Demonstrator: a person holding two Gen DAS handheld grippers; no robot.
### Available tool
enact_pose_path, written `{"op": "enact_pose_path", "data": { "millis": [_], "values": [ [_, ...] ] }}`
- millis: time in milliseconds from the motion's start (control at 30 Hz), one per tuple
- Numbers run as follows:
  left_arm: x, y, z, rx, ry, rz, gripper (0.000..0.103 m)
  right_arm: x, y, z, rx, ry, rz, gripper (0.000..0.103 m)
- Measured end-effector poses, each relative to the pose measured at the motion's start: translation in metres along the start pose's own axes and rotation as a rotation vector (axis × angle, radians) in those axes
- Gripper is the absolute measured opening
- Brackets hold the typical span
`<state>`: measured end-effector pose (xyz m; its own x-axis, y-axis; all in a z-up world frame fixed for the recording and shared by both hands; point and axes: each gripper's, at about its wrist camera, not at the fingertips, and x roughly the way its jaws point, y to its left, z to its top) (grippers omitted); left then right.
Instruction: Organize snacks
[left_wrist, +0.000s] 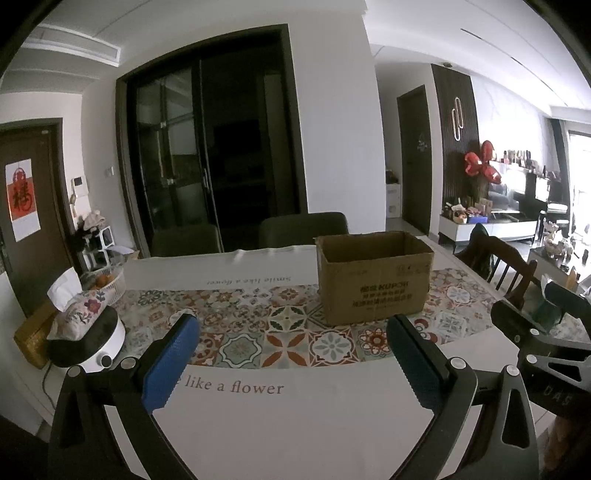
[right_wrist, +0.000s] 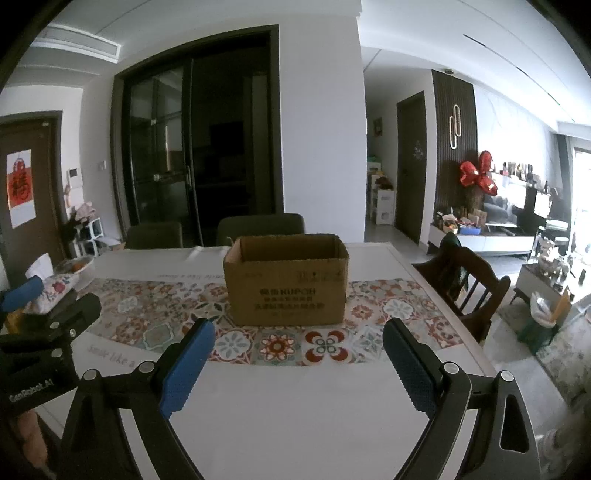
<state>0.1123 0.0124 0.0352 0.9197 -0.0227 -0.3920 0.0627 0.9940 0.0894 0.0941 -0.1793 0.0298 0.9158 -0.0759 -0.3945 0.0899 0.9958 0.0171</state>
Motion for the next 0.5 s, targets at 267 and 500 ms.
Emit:
{"op": "enact_pose_path", "data": {
  "millis": [267, 500],
  "values": [
    [-0.0003, -0.0013, 0.0013, 0.003, -0.001, -0.002, 0.103, -0.0015, -0.0023, -0.0024, 0.005, 0.004, -0.001, 0.093],
    [-0.0006, -0.0012, 0.0017, 0.001, -0.002, -0.001, 0.103, -0.0017, -0.0025, -0.0020, 0.005, 0.004, 0.000, 0.093]
  ]
}}
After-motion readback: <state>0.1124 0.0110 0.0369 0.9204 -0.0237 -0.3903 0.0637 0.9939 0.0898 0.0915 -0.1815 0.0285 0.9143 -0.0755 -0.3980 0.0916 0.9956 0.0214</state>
